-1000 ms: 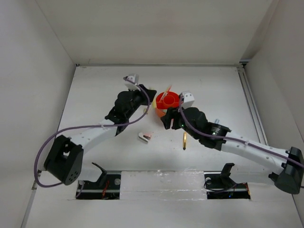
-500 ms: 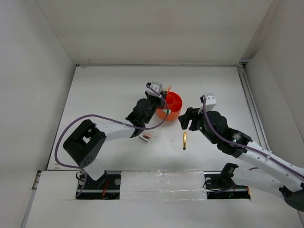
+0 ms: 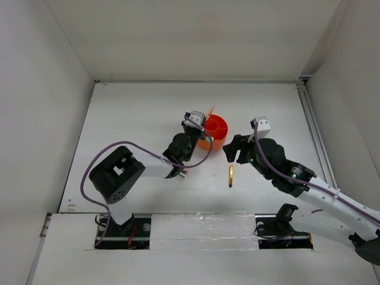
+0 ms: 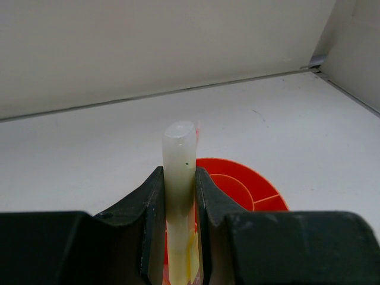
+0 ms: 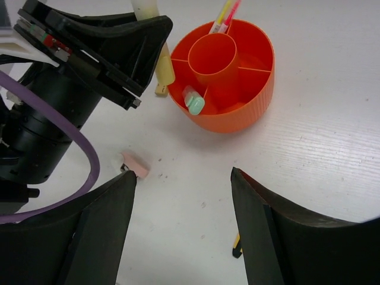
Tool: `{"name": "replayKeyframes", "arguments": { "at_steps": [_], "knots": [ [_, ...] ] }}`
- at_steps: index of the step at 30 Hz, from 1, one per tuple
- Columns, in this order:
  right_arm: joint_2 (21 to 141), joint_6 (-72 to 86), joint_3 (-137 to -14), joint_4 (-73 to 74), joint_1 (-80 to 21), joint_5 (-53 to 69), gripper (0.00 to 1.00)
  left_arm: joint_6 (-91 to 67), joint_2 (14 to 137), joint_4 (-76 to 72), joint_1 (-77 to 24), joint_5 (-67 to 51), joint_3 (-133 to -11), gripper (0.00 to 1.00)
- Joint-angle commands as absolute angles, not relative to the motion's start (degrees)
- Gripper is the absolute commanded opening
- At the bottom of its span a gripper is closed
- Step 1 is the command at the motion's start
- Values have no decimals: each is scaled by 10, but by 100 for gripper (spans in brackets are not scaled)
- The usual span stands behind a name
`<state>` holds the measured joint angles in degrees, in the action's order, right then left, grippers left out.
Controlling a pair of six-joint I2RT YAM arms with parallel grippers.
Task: Sort the stationery into containers
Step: Place the stationery in the storage box.
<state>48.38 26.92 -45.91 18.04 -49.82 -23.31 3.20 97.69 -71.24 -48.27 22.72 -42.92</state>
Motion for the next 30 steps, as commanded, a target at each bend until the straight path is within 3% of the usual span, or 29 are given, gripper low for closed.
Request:
{"name": "replayKeyframes", "arguments": {
  "at_steps": [1, 27, 30],
  "knots": [
    [481, 262, -459, 173, -493, -221, 71, 44, 983, -818, -483, 257, -425, 0],
    [497, 251, -464, 168, -488, -205, 71, 38, 1030, -893, -483, 258, -418, 0],
    [503, 251, -464, 168, -488, -205, 71, 38, 1030, -911, -483, 258, -405, 18]
  ]
}}
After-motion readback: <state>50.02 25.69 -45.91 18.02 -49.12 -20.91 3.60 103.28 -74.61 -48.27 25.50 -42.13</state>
